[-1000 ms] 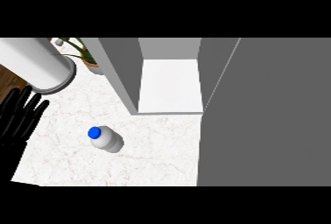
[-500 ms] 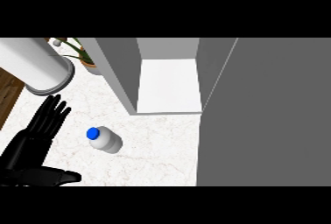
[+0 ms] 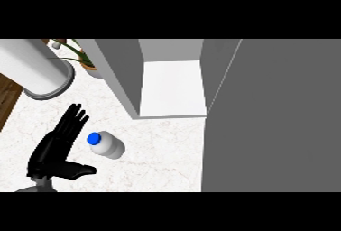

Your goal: Pick up the bottled water, place it into the cabinet and close the cabinet

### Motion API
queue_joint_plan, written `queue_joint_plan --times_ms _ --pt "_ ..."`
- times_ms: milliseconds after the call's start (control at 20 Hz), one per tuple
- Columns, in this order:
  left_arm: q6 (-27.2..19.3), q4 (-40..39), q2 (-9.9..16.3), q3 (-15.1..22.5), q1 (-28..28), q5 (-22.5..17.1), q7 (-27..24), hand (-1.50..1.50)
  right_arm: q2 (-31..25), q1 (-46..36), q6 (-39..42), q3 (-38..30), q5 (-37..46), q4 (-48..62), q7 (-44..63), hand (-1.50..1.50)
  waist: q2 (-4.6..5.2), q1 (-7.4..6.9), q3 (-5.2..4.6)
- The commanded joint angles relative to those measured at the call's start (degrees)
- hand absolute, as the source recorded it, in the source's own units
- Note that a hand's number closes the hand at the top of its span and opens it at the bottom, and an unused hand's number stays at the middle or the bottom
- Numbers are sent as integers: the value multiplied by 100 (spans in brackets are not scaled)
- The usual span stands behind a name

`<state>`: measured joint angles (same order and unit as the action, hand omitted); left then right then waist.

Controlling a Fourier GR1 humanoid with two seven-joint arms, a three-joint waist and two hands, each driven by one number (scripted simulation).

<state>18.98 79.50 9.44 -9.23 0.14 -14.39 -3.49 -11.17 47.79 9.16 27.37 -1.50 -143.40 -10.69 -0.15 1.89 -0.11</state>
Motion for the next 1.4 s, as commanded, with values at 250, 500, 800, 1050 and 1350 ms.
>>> queue_joint_plan --times_ms 250,500,800,1050,1350 --pt "260 -2648 -126 15 -928 686 -1742 -150 -385 548 -86 -52 268 -798 -219 -150 33 41 -8" --pt "400 -3703 -130 39 -1291 952 -2509 -150 -449 638 -253 322 433 -987 -173 -150 36 28 -12" --pt "687 -4629 -261 28 -1459 1058 -3507 150 -772 1003 -275 292 496 -870 -685 -150 19 54 -10" --pt "297 -5330 -284 154 -1770 1517 -4225 150 -1060 1009 -268 171 307 -1090 -681 -150 48 94 -18" --pt "-517 -5535 -79 384 -1789 2108 -5345 150 -1009 1001 -509 342 431 -887 -900 -150 36 68 -16"
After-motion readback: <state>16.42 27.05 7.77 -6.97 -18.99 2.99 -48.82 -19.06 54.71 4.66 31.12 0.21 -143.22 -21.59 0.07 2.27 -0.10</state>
